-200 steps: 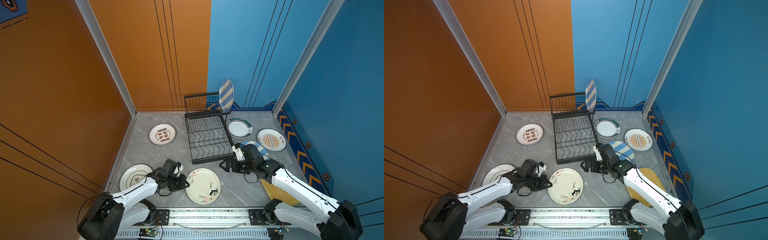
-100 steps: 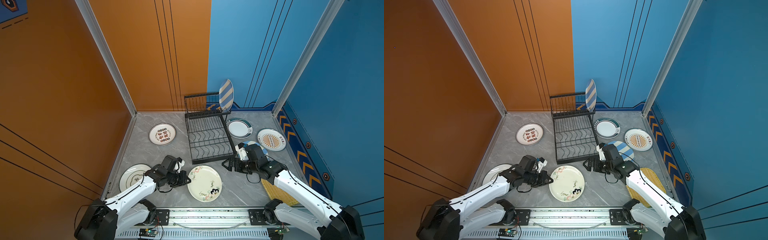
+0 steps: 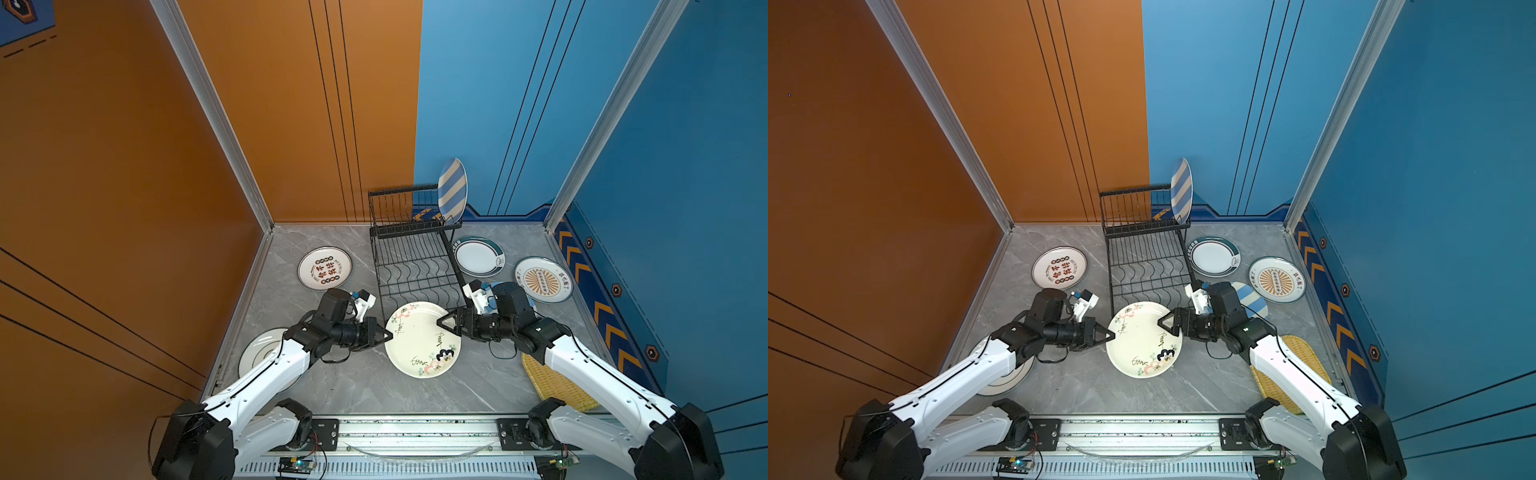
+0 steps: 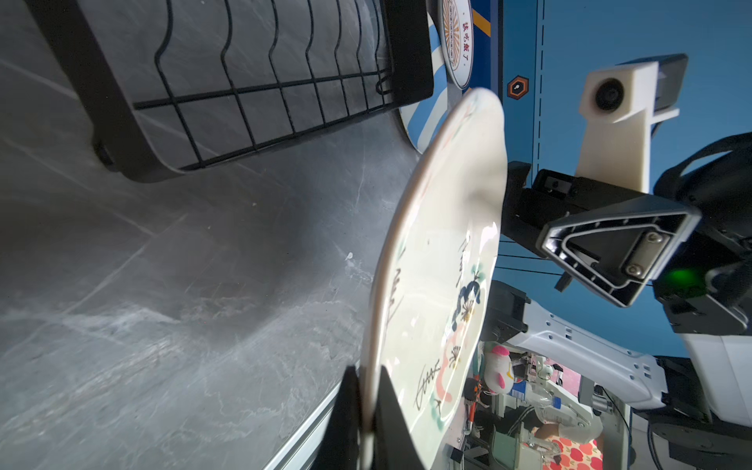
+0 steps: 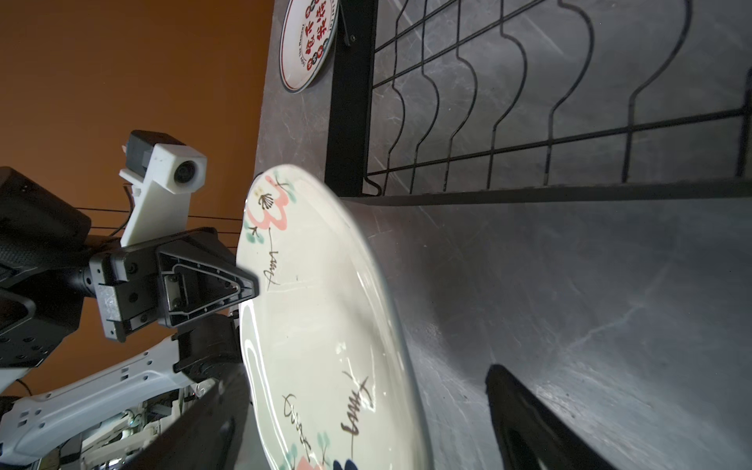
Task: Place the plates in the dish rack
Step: 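Grip the floral plate's opposite rims with both grippers and tilt it up, then lift the floral plate upright with the right gripper while the left gripper releases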
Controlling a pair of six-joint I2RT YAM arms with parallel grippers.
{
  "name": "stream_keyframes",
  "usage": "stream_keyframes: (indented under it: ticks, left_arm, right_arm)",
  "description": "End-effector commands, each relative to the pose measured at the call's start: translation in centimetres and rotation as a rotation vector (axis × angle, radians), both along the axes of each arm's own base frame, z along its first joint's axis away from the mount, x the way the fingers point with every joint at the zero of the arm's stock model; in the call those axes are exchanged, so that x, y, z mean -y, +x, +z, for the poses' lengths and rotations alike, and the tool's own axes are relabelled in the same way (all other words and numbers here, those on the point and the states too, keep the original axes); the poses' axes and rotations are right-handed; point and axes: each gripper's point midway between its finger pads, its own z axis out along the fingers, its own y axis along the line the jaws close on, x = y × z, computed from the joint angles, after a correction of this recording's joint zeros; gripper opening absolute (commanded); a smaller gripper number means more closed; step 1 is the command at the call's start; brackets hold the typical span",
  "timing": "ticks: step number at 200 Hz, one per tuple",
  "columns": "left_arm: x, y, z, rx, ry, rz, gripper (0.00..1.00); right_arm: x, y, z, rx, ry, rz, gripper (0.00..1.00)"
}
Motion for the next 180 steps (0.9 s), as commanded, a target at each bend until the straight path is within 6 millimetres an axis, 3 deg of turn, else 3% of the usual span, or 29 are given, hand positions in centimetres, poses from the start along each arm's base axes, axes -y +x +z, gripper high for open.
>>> stream_keyframes:
  ticks: [1, 31, 94, 121, 145, 155, 164, 180]
  left_arm:
    - [1.6, 0.8, 4.7, 0.107, -0.134, -0.076, 0.0]
    - [1.4, 1.4, 4.9, 0.12, -0.13, -0.065, 0.0]
    - [1.3, 1.9, 4.8, 0.12, -0.13, -0.073, 0.0]
    - [1.2, 2.0, 4.7, 0.116, -0.118, -0.074, 0.0]
    - [0.9, 2.3, 4.7, 0.118, -0.1, -0.065, 0.0]
    - [0.8, 2.5, 4.8, 0.131, -0.092, -0.059, 0.0]
    - [0.3, 2.4, 4.2, 0.105, -0.06, -0.051, 0.08]
    - [-0.5, 2.8, 4.0, 0.107, -0.025, -0.027, 0.43]
  right_arm:
    - [-1.6, 0.1, 1.8, -0.008, 0.115, 0.065, 0.84]
    - [-2.5, 0.2, 2.4, -0.03, 0.155, 0.114, 0.71]
    - [-3.1, 0.5, 2.8, -0.055, 0.186, 0.163, 0.32]
    - [-3.2, 0.9, 2.9, -0.05, 0.187, 0.166, 0.21]
    - [-3.1, 1.3, 3.3, -0.039, 0.188, 0.157, 0.0]
    - [-2.9, 1.6, 3.5, -0.029, 0.189, 0.149, 0.0]
    - [-2.7, 1.9, 3.8, -0.022, 0.186, 0.138, 0.0]
    - [-2.1, 2.5, 4.3, -0.002, 0.167, 0.111, 0.0]
